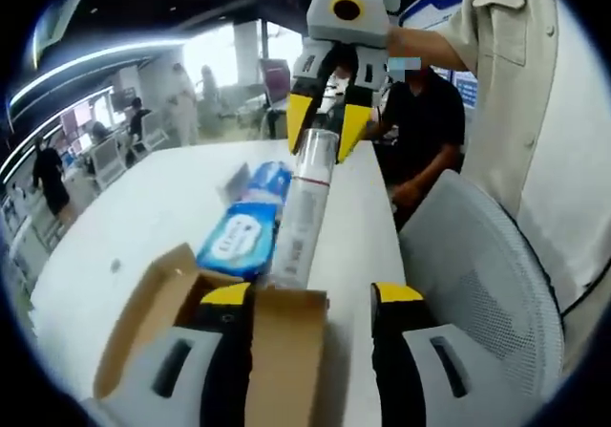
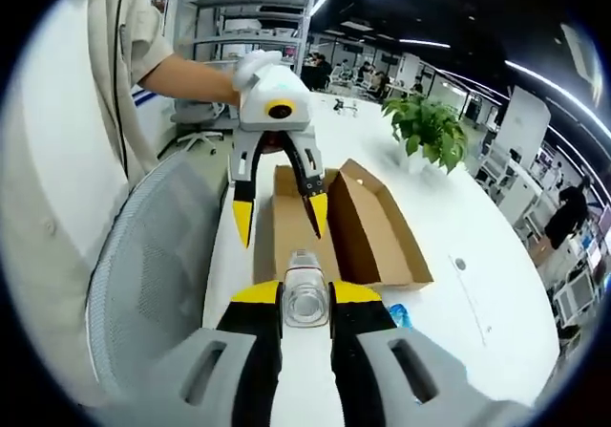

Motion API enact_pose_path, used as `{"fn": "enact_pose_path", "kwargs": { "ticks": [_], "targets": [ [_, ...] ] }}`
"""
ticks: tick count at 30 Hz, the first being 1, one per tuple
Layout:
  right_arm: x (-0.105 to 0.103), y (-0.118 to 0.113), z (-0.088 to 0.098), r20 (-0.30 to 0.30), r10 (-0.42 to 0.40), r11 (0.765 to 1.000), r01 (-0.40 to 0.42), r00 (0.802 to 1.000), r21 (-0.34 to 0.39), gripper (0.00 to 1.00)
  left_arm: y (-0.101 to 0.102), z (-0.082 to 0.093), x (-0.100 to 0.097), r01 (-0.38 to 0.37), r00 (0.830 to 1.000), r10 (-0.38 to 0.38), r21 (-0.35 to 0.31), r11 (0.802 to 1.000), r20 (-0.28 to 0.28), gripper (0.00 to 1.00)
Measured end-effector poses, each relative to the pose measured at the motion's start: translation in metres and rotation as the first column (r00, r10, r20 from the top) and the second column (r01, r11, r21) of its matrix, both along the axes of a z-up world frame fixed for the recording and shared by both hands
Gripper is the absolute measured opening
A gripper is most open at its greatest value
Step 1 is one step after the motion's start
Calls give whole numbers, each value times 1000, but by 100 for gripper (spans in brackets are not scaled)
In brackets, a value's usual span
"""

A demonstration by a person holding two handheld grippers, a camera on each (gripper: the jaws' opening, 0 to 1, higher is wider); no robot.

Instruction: Operate the shoe box by opening the lid, removing the specified soft item, and placing it in the target area until the item is outside and the box remains undamaged.

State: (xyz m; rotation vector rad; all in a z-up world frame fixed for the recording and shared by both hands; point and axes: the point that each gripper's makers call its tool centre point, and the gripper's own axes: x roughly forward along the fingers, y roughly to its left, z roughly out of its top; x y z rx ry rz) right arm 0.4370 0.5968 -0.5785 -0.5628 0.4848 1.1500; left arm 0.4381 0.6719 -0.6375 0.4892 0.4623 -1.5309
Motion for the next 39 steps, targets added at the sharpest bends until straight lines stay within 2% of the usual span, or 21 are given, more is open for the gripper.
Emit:
{"fn": "enact_pose_path", "kwargs": {
  "ticks": [6,11,17,20,25,30,35,39],
  "targets": [
    [23,-19,5,23,1,998,0,1000,-58,15,18,5,13,-103,995,103,-24,994,-9,62],
    [41,-32,10,33,1,996,2,999,-92,15,33,8,18,-160,987,159,-29,987,-16,67],
    [60,-44,12,36,10,991,-5,999,-133,15,53,8,28,-264,964,263,-42,964,-29,76],
    [67,-47,12,33,15,987,-10,999,-158,15,63,8,31,-307,951,306,-45,951,-35,80],
    [83,-56,12,25,22,980,-16,999,-197,15,78,10,37,-393,919,390,-72,917,-52,86],
    [98,-64,7,8,27,971,-25,1000,-239,15,90,11,39,-453,892,449,-86,888,-58,91],
    [109,-70,1,-10,28,961,-30,1000,-273,15,105,13,39,-516,856,513,-110,849,-57,94],
    [121,-77,-5,-29,23,952,-31,999,-304,15,115,13,38,-549,835,547,-112,828,-52,96]
  ]
}}
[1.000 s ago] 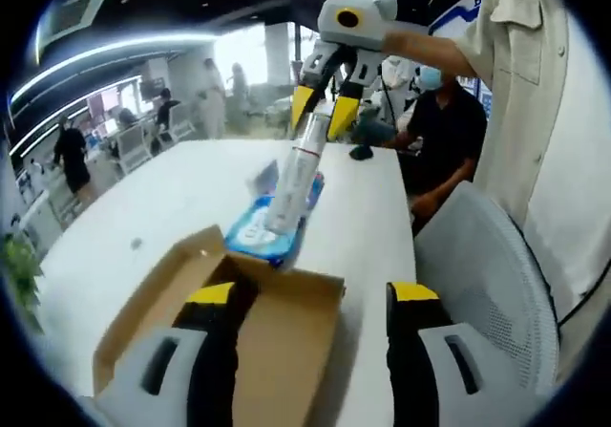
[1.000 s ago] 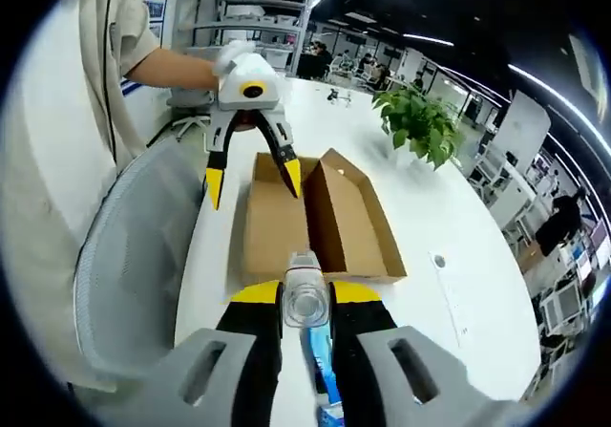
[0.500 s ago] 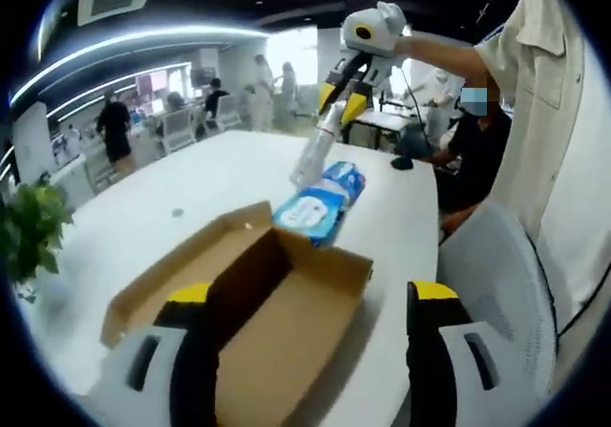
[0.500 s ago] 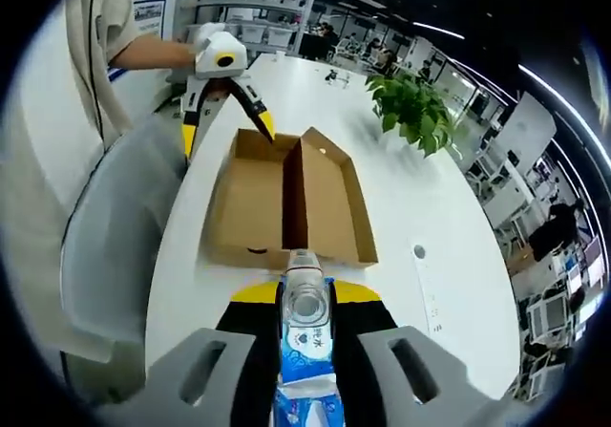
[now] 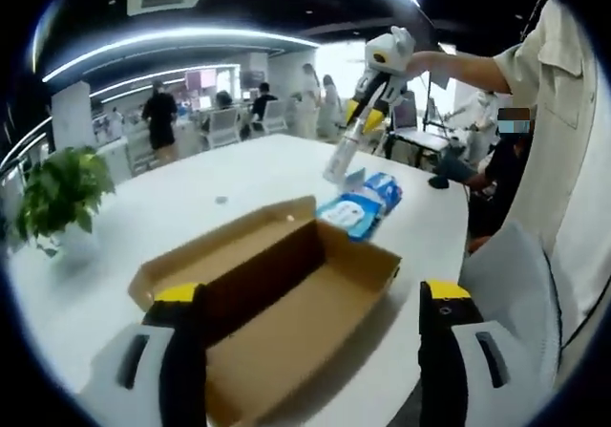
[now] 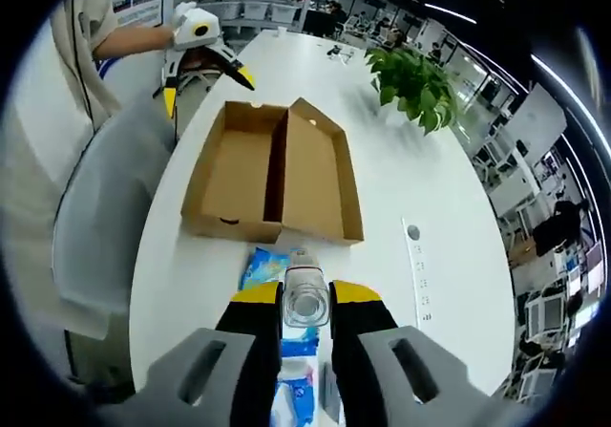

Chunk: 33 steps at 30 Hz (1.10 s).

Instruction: Operate the shoe box by opening the lid, removing the specified soft item, and placing it in the target area until the item is outside and the box remains undamaged.

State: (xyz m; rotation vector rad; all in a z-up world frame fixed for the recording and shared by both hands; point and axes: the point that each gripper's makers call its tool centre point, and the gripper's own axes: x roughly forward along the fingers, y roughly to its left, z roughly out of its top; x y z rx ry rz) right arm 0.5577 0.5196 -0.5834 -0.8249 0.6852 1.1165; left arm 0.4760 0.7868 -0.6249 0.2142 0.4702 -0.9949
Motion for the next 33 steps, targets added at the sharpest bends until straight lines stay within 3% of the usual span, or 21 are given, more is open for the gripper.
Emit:
{"fn": "enact_pose_path", "kwargs": {
  "ticks": [11,20,27,33],
  "targets": [
    [28,-10,-22,-38,-12,998,9,999,-70,15,25,-5,-8,-81,997,81,2,997,3,100],
    [53,-16,-54,-101,-25,987,9,995,-161,16,41,-4,-6,-145,989,145,-9,989,3,99],
    [60,-23,-82,-154,-47,968,7,987,-251,16,49,-11,-9,-179,984,179,0,984,-10,97],
    [70,-26,-98,-164,-60,958,10,985,-285,16,56,-15,-11,-203,979,203,3,979,-22,96]
  ]
}}
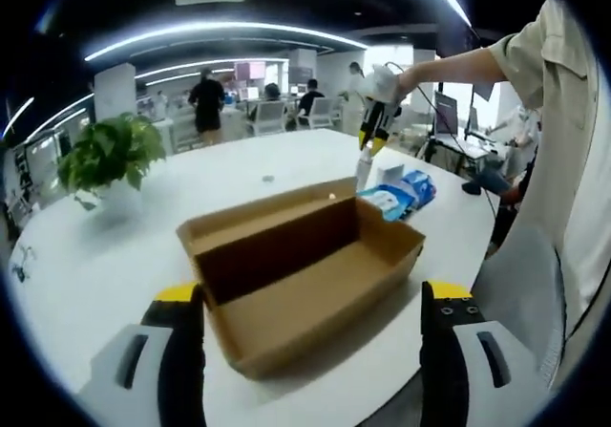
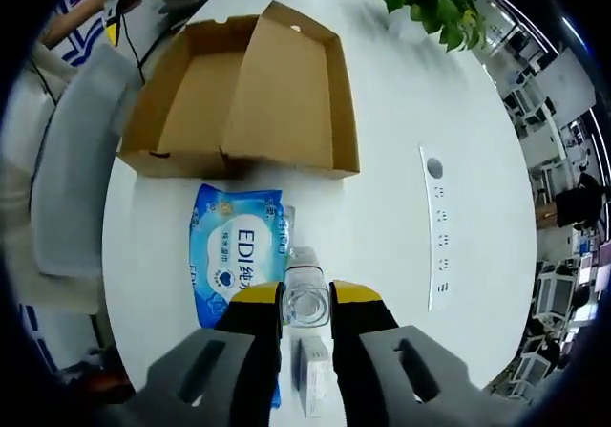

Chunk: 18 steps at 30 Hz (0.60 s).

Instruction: Operate the shoe box by opening the lid, removing the specified soft item, and placing it in the target area until the item is outside and the box remains undamaged.

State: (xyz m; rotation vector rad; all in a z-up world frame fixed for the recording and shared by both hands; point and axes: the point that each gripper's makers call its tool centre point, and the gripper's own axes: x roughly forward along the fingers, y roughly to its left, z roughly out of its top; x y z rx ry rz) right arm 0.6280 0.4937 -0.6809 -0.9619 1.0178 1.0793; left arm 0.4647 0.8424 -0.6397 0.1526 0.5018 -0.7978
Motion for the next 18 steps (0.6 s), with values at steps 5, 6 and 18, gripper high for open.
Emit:
{"fn": "enact_pose_path", "kwargs": {
  "ticks": [5,6,18],
  "targets": [
    [5,-3,-8,-1,-2,999,2,1000,-33,16,3,-5,-1,-14,1000,14,3,1000,-15,95],
    [5,-3,-11,-5,0,999,-1,1000,-39,16,3,-6,-1,-17,1000,17,4,1000,-17,95],
    [15,-6,-21,-16,8,997,-9,1000,-76,16,4,-17,-3,-30,999,30,3,1000,-45,92]
  ]
}}
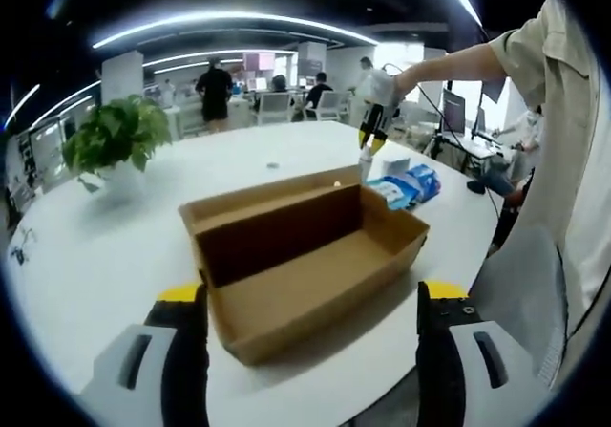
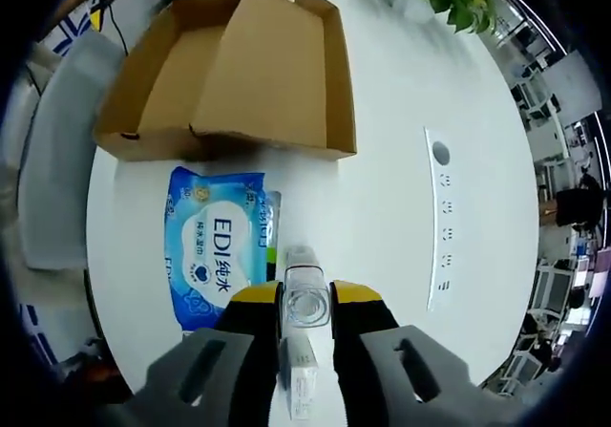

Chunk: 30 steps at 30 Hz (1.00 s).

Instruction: Operate the shoe box by opening the lid, removing the specified soft item, and placing it in the target area until the item is outside and the box remains undamaged.

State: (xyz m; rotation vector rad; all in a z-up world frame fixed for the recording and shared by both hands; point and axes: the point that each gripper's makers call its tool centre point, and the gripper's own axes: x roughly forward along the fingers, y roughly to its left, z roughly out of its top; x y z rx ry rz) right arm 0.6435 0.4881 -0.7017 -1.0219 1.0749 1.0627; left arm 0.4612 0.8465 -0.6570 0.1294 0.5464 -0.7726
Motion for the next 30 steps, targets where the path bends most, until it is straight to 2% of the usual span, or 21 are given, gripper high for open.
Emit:
{"fn": "enact_pose_path", "kwargs": {
  "ticks": [8,30],
  "targets": [
    [-5,1,-2,-36,16,999,-17,999,-31,16,2,-5,0,-11,1000,11,-5,1000,-12,91],
    [8,3,-4,-4,-13,1000,13,1000,-19,20,13,-12,3,-51,998,51,8,999,-27,83]
  ]
}}
